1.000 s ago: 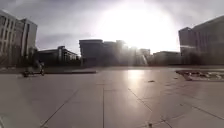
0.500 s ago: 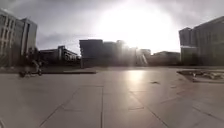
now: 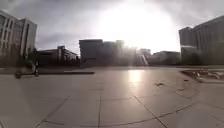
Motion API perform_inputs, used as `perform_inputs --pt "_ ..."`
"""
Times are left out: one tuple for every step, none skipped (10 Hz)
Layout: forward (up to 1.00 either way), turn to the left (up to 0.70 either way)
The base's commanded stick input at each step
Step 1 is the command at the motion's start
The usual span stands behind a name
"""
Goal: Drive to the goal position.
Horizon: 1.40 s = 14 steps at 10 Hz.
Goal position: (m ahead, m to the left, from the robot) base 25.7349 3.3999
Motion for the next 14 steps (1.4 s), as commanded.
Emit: perform_inputs --pt "0.7 0.0" --pt "0.7 0.0" --pt "0.7 0.0" --pt "0.7 0.0" --pt "0.7 0.0" --pt "0.7 0.0" --pt "0.7 0.0" --pt "0.7 0.0" --pt "0.7 0.0" --pt "0.7 0.0" --pt "0.7 0.0" --pt "0.7 0.0" --pt "0.7 0.0" --pt "0.7 0.0"
